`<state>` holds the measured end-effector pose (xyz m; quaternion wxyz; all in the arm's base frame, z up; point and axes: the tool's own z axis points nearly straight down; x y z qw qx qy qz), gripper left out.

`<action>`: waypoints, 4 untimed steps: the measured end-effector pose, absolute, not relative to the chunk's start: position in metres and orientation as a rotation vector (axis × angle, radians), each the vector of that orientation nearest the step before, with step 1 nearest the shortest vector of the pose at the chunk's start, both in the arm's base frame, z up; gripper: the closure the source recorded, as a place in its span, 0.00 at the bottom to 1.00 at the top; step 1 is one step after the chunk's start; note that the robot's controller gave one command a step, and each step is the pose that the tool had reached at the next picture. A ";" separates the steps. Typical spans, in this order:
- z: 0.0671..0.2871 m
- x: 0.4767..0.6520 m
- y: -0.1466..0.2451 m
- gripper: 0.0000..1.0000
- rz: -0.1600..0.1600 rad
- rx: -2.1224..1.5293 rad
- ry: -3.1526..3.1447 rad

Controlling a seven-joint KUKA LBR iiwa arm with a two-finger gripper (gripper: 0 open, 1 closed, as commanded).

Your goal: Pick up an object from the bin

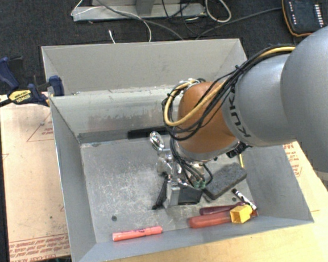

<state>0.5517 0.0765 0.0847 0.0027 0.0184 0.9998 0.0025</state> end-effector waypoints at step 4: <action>0.129 0.523 0.061 1.00 0.012 0.882 3.010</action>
Offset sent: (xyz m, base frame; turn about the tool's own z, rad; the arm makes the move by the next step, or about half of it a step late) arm 0.0000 0.0000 0.0000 0.0000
